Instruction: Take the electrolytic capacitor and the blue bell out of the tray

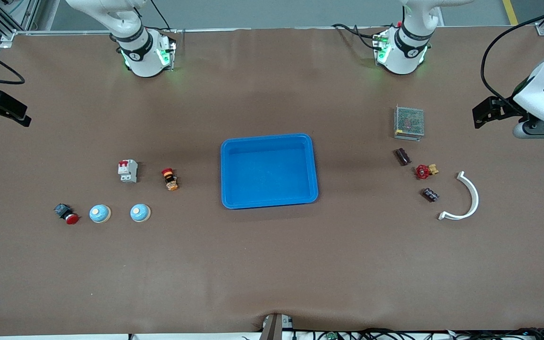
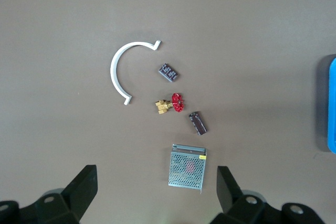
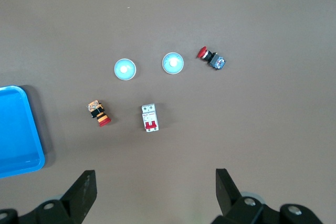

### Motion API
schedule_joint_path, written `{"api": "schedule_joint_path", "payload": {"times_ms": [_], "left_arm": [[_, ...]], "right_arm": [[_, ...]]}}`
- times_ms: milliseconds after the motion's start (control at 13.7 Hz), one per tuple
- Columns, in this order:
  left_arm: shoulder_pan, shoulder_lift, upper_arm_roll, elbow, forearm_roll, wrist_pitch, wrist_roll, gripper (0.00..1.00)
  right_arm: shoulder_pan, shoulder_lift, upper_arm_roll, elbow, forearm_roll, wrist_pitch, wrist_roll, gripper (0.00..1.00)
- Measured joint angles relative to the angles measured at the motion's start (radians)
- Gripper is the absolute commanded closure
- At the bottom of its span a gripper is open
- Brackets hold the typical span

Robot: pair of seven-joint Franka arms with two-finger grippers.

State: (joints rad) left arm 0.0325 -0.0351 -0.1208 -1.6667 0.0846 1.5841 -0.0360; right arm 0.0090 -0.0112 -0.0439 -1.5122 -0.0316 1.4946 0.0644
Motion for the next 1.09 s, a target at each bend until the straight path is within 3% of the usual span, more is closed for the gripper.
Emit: {"api": "schedule_joint_path", "payload": {"times_ms": [292,875,1093], "left_arm": [[0.001,-0.006,0.0,0.003,-0.059,0.0,-0.012,0.0],[0.002,-0.016,-0.005,0.023,-0.083,-0.007,-0.024,0.0],[0.002,-0.016,-0.005,0.053,-0.083,-0.028,-0.024,0.0]], "right_arm": [[-0.023,0.0,-0.003,-0.002,0.114,0.0,0.002,0.0],[-0.026,0.0,-0.002,-0.029,0.121,0.017,0.002,0.0],[-0.026,0.0,0.021,-0.048,0.075,0.041,0.0,0.0]]}}
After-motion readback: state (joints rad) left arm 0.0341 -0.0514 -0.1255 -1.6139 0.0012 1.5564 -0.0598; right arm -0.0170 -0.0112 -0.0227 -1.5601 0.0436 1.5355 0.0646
